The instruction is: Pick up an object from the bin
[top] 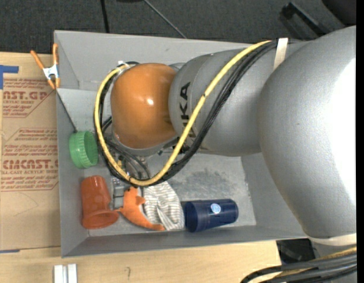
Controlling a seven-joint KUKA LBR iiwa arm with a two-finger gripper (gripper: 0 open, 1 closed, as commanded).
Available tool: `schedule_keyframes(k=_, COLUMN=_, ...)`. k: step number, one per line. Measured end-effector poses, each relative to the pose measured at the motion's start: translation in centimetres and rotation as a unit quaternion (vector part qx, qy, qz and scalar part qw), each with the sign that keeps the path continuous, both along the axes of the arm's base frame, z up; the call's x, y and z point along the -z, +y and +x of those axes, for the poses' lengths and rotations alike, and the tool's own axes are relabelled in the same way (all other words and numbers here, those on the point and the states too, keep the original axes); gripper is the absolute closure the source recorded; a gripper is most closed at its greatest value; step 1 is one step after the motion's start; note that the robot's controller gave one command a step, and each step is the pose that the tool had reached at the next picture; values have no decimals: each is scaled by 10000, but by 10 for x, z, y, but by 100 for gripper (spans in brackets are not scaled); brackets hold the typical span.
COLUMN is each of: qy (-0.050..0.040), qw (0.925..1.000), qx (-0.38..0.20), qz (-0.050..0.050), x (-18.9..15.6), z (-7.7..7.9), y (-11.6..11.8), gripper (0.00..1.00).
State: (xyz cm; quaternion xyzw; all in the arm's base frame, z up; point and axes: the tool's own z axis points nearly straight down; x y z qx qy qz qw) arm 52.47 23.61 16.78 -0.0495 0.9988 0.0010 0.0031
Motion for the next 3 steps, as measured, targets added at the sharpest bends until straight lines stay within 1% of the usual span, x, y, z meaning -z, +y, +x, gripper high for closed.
schedule_keyframes(k=1, qy=53, qw=9942, qx=-1071, qz=-22, x=49, z=-40, y=-28, gripper=0)
schedule_keyframes(k=2, qy=20, qw=9873, qx=-1591, qz=-13, x=37, z=-27, y=-32, gripper=0)
schedule_keyframes(k=3, qy=24, qw=9932, qx=-1162, qz=-6, x=97, z=-24, y=-64, gripper=0)
